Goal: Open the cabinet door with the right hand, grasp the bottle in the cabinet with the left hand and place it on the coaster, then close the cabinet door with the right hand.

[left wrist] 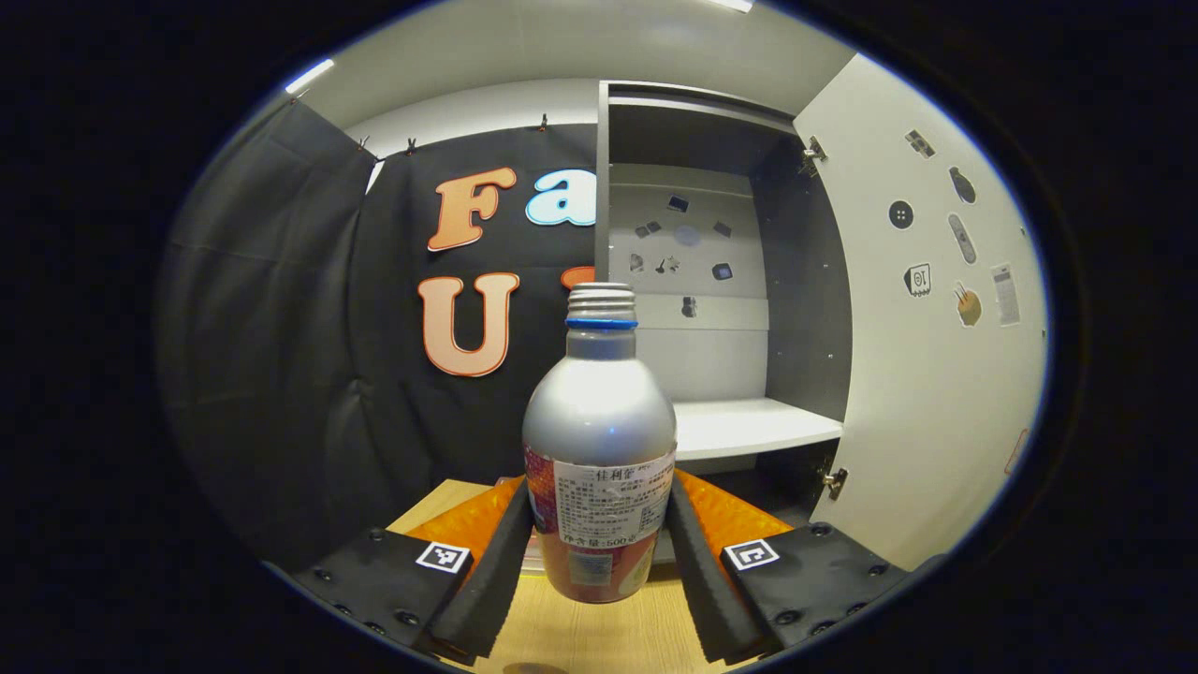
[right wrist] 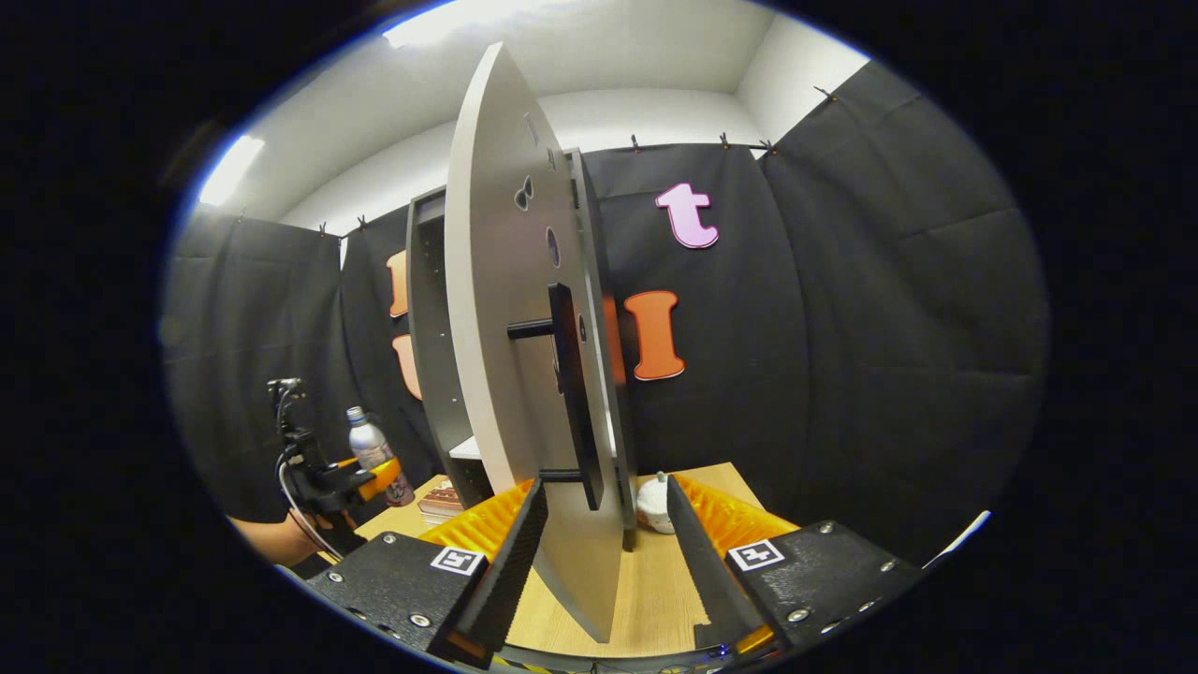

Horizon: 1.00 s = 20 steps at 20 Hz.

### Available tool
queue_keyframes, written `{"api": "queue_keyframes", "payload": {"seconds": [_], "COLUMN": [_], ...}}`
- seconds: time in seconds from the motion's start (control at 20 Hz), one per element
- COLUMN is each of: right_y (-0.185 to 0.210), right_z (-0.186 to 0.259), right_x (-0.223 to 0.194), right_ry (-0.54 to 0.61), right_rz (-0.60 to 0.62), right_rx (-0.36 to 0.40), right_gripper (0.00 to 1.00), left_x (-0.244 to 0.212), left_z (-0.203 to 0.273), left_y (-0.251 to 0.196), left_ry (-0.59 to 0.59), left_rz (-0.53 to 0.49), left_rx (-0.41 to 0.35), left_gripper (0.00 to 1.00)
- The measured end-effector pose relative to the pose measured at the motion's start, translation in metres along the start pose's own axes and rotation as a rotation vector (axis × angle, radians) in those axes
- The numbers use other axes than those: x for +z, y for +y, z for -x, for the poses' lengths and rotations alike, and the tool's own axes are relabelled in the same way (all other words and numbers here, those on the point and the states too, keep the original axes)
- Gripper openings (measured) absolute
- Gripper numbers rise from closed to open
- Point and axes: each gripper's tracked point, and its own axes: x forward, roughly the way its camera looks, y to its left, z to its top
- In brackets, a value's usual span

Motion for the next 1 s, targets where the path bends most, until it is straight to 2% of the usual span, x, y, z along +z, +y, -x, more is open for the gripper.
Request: {"api": "queue_keyframes", "payload": {"seconds": [0.2, 0.25, 0.35, 0.4, 0.45, 0.5, 0.65, 0.75, 0.8, 0.85, 0.9, 1.0], "right_y": [-0.01, -0.011, -0.01, -0.011, -0.012, -0.014, -0.015, -0.015, -0.017, -0.017, -0.018, -0.017], "right_z": [0.006, 0.008, 0.01, 0.01, 0.01, 0.009, 0.007, 0.007, 0.007, 0.008, 0.007, 0.008], "right_x": [-0.006, -0.007, -0.012, -0.012, -0.012, -0.013, -0.018, -0.013, -0.016, -0.017, -0.017, -0.015], "right_ry": [0.023, 0.029, 0.039, 0.039, 0.039, 0.036, 0.053, 0.025, 0.03, 0.027, 0.021, 0.017], "right_rz": [0.039, 0.044, 0.047, 0.049, 0.051, 0.053, 0.068, 0.063, 0.052, 0.049, 0.05, 0.067], "right_rx": [-0.055, -0.062, -0.072, -0.082, -0.091, -0.101, -0.123, -0.108, -0.108, -0.109, -0.114, -0.111], "right_gripper": [0.84, 0.91, 0.92, 0.86, 0.92, 0.87, 0.87, 0.87, 0.87, 0.94, 0.9, 0.9], "left_x": [-0.043, -0.053, -0.073, -0.082, -0.09, -0.1, -0.131, -0.158, -0.172, -0.185, -0.2, -0.222], "left_z": [0.029, 0.034, 0.045, 0.049, 0.05, 0.052, 0.057, 0.059, 0.059, 0.06, 0.06, 0.061], "left_y": [0.025, 0.031, 0.041, 0.045, 0.049, 0.053, 0.063, 0.068, 0.068, 0.069, 0.069, 0.067], "left_ry": [0.035, 0.042, 0.056, 0.061, 0.062, 0.065, 0.061, 0.056, 0.062, 0.064, 0.069, 0.076], "left_rz": [0.016, 0.021, 0.019, 0.019, 0.022, 0.028, 0.016, 0.016, 0.018, 0.018, 0.013, -0.002], "left_rx": [0.014, 0.021, 0.035, 0.042, 0.048, 0.054, 0.079, 0.092, 0.091, 0.092, 0.091, 0.089], "left_gripper": [0.84, 0.84, 0.84, 0.84, 0.84, 0.84, 0.84, 0.82, 0.84, 0.86, 0.84, 0.84]}}
